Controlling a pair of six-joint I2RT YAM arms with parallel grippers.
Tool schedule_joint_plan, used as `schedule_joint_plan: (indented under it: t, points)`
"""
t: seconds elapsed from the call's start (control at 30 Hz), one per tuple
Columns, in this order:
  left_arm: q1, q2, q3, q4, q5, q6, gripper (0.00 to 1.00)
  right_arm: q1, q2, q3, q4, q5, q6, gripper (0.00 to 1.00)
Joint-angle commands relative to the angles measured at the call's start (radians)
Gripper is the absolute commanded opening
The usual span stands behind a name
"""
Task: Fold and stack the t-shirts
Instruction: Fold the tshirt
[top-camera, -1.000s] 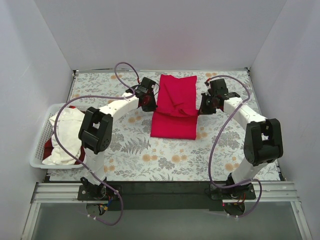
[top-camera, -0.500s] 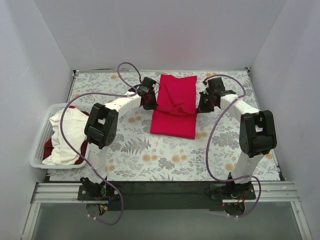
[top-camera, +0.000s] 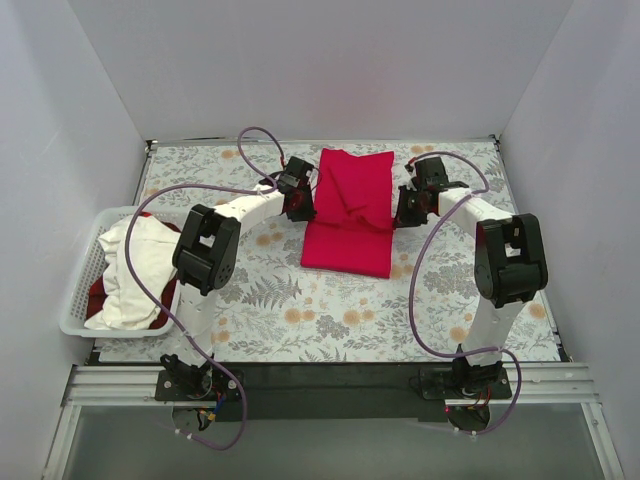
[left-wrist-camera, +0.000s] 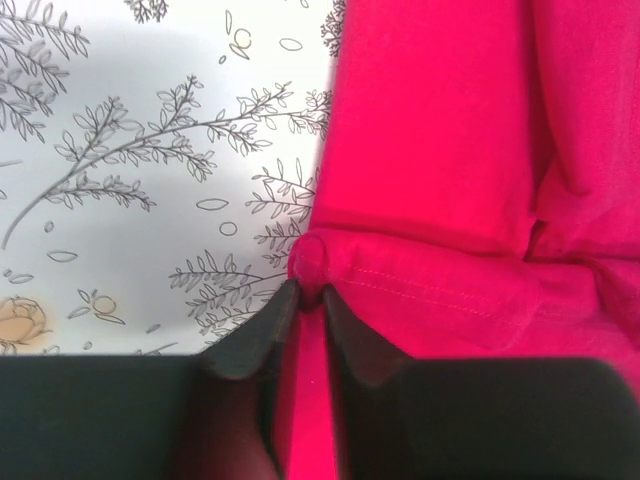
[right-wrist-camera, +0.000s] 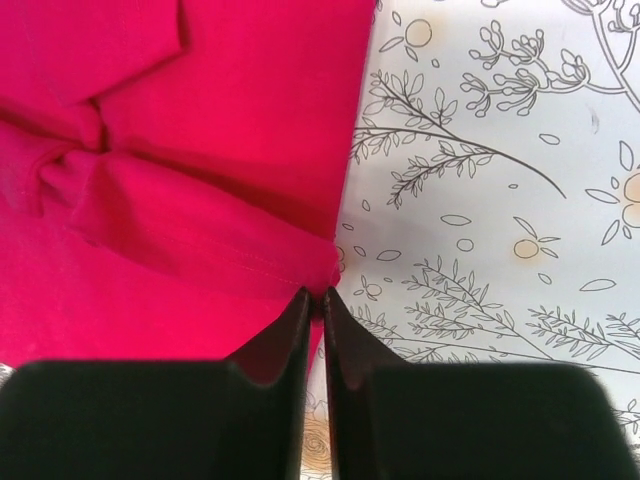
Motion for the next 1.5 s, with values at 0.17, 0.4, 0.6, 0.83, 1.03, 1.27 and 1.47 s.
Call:
schedule_joint_plan:
  t: [0.17,0.4,0.6,0.83,1.03,1.27,1.47]
  points:
    - [0.006,-0.137,-0.037,0.020,-0.043,-0.021,0.34,0.008,-0.098,0.063,0.034,0.016,-0.043,0.29]
    - [-0.086,-0.320,-0.214,0.044,-0.055,-0.054,0.37,0.088,-0.224,-0.021,0.076,0.025,-0.068,0.30]
    - [-0.166,-0.325,-0.339,0.100,-0.037,-0.088,0.23,0.169,-0.191,-0.090,0.159,-0.006,-0.060,0.17]
    - [-0.192,-0.248,-0.379,0.115,-0.063,-0.101,0.20,0.219,-0.079,-0.079,0.219,-0.018,-0.058,0.14]
    - [-0.194,-0.245,-0.428,0.117,-0.071,-0.102,0.19,0.223,0.019,-0.030,0.222,0.020,-0.074,0.13]
    - [-0.197,-0.286,-0.502,0.114,-0.054,-0.102,0.19,0.175,0.116,0.103,0.224,0.143,-0.120,0.14]
    - [-0.205,-0.355,-0.594,0.112,-0.029,-0.122,0.19,0.105,0.171,0.263,0.230,0.133,-0.131,0.15]
